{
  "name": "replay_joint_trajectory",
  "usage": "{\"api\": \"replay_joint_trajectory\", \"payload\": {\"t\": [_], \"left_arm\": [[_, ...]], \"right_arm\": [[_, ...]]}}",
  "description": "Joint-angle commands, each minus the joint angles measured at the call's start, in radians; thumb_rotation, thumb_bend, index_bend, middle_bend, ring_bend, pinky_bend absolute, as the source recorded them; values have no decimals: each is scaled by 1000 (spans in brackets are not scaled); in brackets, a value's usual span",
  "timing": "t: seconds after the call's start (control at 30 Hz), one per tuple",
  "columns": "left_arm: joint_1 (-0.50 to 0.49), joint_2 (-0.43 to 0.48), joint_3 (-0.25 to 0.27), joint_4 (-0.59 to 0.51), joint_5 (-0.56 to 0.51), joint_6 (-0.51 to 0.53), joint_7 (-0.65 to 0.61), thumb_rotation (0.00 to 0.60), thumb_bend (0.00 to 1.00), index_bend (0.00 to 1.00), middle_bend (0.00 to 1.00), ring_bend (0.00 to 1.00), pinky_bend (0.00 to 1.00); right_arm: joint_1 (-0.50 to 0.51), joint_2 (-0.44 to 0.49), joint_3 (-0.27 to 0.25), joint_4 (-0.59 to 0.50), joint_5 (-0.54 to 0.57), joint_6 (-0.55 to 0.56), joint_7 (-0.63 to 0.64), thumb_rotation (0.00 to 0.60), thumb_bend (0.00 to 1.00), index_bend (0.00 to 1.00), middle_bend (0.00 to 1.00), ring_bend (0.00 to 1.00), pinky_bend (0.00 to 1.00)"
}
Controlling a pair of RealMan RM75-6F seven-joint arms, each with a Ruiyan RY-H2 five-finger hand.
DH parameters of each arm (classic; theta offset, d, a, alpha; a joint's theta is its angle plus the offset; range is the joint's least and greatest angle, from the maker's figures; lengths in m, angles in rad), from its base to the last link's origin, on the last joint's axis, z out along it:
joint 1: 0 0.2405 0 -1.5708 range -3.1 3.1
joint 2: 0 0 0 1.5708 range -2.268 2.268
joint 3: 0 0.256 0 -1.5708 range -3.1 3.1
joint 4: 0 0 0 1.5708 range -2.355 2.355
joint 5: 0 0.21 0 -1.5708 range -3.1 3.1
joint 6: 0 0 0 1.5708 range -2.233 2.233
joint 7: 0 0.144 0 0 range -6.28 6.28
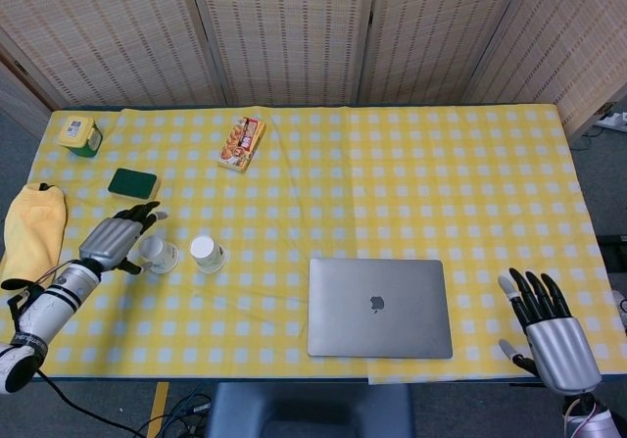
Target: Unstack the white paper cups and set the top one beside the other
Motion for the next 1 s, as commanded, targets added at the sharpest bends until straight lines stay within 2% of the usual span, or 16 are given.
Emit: {"api": "replay_joint_trajectory", "payload": {"t": [0.03,0.2,0.27,0.33,0.4,0.53,0.67,0.9,1.0], "left_arm": [[23,84,-10,-114,15,62,39,600,297,124,0,0,163],[103,252,3,-364,26,201,148,600,297,113,0,0,163],[150,298,20,-449,51,266,168,600,296,71,0,0,163],[223,332,51,-525,123,365,171,600,297,19,0,0,163],[306,327,90,-545,226,478,171,600,297,1,0,0,163],[453,234,151,-470,382,679,224,600,297,0,0,0,163],[562,89,176,-323,484,836,257,600,296,0,0,0,163],[698,-126,169,-16,472,981,252,600,296,0,0,0,163],[707,-140,169,19,488,992,272,600,296,0,0,0,163]], "right_arm": [[-9,4,-7,3,-20,21,10,600,191,0,0,0,0],[-14,17,-9,9,-34,44,46,600,191,0,0,0,0],[-13,25,-8,8,-29,43,63,600,191,0,0,0,0],[-9,33,-5,7,-17,34,81,600,191,0,0,0,0],[-4,38,-2,5,-5,21,90,600,191,0,0,0,0],[-2,41,-4,-1,1,8,90,600,192,0,0,0,0],[-8,31,-8,-3,-6,12,79,600,191,0,0,0,0],[1,14,-5,3,30,-39,26,600,192,0,0,0,0],[4,4,-4,-1,37,-52,5,600,192,0,0,0,0]]}}
